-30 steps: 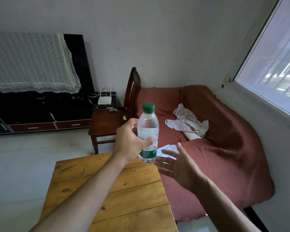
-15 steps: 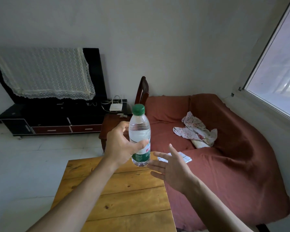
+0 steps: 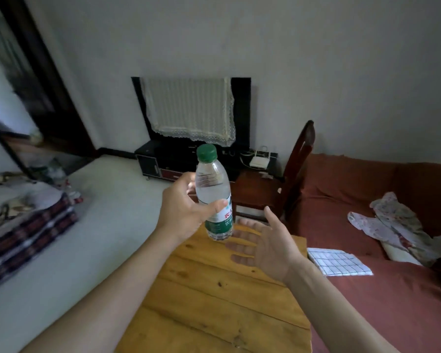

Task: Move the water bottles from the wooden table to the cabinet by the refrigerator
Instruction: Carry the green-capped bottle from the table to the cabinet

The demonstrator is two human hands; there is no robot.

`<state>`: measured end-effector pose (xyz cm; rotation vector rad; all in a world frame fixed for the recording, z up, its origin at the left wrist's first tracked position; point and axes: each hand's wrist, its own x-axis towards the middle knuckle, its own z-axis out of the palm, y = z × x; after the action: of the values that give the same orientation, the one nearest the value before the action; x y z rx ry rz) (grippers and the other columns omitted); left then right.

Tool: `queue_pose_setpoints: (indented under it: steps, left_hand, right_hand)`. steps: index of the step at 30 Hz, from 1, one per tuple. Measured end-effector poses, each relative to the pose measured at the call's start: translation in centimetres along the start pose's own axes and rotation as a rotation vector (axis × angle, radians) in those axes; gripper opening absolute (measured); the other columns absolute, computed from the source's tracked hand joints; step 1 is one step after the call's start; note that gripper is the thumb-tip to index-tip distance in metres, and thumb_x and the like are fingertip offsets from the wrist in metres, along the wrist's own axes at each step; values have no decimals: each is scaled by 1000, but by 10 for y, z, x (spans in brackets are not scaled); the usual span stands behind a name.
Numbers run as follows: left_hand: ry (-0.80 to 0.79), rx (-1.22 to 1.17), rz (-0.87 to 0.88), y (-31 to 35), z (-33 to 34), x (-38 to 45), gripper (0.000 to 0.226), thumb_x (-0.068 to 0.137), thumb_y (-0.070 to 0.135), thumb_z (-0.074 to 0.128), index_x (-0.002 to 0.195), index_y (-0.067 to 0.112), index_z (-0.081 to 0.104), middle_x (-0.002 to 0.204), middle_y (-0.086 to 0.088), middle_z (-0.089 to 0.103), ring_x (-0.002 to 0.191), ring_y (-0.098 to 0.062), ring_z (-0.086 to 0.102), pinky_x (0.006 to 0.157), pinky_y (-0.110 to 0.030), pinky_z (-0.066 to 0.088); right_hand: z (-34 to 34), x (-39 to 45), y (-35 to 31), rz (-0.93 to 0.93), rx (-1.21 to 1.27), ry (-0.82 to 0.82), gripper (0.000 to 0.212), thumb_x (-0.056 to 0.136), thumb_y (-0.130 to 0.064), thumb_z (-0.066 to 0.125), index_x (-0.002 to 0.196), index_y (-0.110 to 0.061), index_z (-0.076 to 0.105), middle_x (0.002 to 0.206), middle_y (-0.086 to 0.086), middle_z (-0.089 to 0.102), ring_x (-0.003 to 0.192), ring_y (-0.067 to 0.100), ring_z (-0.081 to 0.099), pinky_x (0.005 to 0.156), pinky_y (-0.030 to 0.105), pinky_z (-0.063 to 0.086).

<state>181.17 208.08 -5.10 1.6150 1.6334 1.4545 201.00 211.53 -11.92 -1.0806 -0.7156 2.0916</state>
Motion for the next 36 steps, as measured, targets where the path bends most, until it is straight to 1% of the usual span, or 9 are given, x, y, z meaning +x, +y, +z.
queue_pose_setpoints:
  steps: [6,9,12,16,21,25,31,34,36]
  left_hand:
    - [175,94,-82,-15,-90,-35,44,63,34,91,98,32,65,98,11,73,98,-7,67,75,-22,55]
    - [247,104,-131,-27,-141,-52,45,63,34,91,98,29,65,96,9,74,93,-8,69,74,-25,58]
    - [294,106,-156,-38,-192,-73,46,63,30,92,101,26,66,93,8,74,87,-2,70,69,-18,57]
    - [324,135,-170,-54,-261,-102,53,62,33,92,107,26,65,96,12,72,87,5,66,66,-8,51]
    - [464,206,-167,-81,-343,-150,63,58,38,92,113,21,66,97,10,73,90,-2,67,75,-22,58]
    - [557,254,-209,-91,-396,-193,59,60,39,92,111,23,67,98,13,71,90,1,66,75,-18,56]
    - [701,282,-275,-103,-463,-236,62,60,37,92,116,27,67,103,15,72,93,-2,68,84,-31,59]
    - [761,343,-320,-112,-488,-249,64,61,39,92,118,28,66,108,16,70,99,-2,65,88,-31,57]
    - [788,392,-348,-120,-502,-253,64,61,40,91,119,29,66,110,16,70,101,-2,65,90,-31,56]
  right_hand:
    - [83,18,39,96,-100,-185,76,90,-73,33,136,-15,52,136,19,57,116,43,61,104,61,42]
    - [129,21,65,113,-138,-254,75,90,-72,33,134,-15,53,134,19,58,117,44,60,104,60,42]
    - [176,23,94,121,-192,-293,73,91,-71,34,131,-15,56,129,20,61,115,44,61,104,61,42]
    - [241,23,137,146,-237,-309,72,90,-72,36,128,-15,58,127,21,63,114,45,61,102,61,44]
    - [318,22,201,197,-290,-336,73,87,-73,39,127,-15,59,127,22,62,115,46,61,100,63,44]
    - [371,18,242,262,-346,-378,72,88,-72,38,126,-15,59,128,21,62,115,44,61,102,62,43]
    - [450,28,287,383,-441,-491,72,89,-70,40,127,-13,59,129,20,61,118,42,59,99,62,45]
    - [478,39,309,448,-473,-538,71,88,-70,42,126,-12,61,124,20,63,111,41,61,96,61,47]
    - [494,49,322,485,-503,-559,71,88,-70,42,124,-12,62,124,19,64,113,40,61,95,61,48]
